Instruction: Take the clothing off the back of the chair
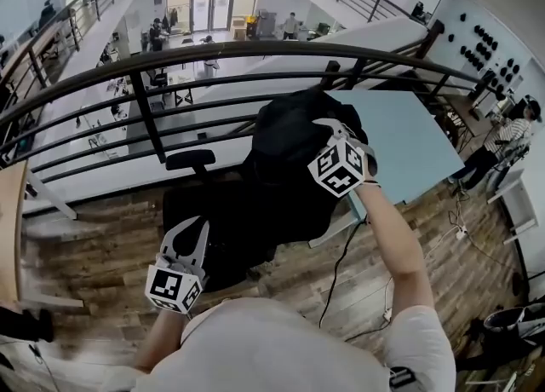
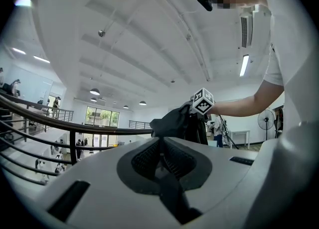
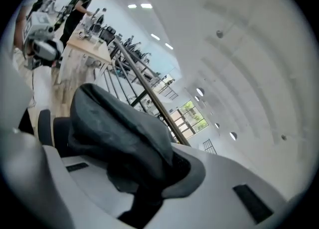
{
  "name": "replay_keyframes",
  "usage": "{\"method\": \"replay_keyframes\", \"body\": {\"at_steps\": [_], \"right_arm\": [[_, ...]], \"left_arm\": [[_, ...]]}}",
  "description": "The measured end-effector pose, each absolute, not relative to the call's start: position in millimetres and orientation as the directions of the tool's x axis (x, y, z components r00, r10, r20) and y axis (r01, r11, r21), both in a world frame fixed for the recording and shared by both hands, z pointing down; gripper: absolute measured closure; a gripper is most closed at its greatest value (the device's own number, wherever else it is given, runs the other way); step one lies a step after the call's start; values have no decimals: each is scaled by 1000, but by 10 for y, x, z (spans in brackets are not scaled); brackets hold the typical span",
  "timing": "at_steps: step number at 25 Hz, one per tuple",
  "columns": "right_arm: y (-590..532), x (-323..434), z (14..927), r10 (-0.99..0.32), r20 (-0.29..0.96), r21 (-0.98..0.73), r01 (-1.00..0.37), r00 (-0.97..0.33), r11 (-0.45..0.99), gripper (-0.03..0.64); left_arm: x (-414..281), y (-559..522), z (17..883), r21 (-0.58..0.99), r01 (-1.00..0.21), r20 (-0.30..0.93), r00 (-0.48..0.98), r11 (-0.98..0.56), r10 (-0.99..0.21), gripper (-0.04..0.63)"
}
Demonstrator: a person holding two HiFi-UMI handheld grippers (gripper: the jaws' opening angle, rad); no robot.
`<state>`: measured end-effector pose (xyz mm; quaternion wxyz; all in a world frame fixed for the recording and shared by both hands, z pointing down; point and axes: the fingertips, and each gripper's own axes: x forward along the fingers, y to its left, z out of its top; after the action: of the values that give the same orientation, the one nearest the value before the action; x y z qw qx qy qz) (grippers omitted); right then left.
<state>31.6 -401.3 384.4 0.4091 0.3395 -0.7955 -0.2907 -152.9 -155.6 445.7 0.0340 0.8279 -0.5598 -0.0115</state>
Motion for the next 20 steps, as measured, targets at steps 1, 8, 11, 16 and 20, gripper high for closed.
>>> {"method": "replay_keyframes", "body": {"at_steps": [1,8,11,16,20], "right_arm": [[-3994,356,3739,-783,423,725,-348,-456,594,552],[-3835,828,3083,-800,244,538,-610,-547,582,554],[-3723,1021,2939,-806,197,471,-667,-558,577,554],[-3456,1232,2877,-812,142,416,-710,-566,568,555],[-3186,1329,2861,-797,113,375,-717,-593,587,555]], "left_arm": [[-1518,-1546,4470,73,-925,22,374,-372,-927,552],[-1481,-1559,4427,70,-927,5,369,-368,-929,552],[-1416,-1604,4342,60,-923,-13,380,-380,-925,552],[-1223,-1642,4269,54,-907,-25,417,-418,-908,552],[-1029,-1657,4300,61,-891,-22,450,-451,-893,552]]}}
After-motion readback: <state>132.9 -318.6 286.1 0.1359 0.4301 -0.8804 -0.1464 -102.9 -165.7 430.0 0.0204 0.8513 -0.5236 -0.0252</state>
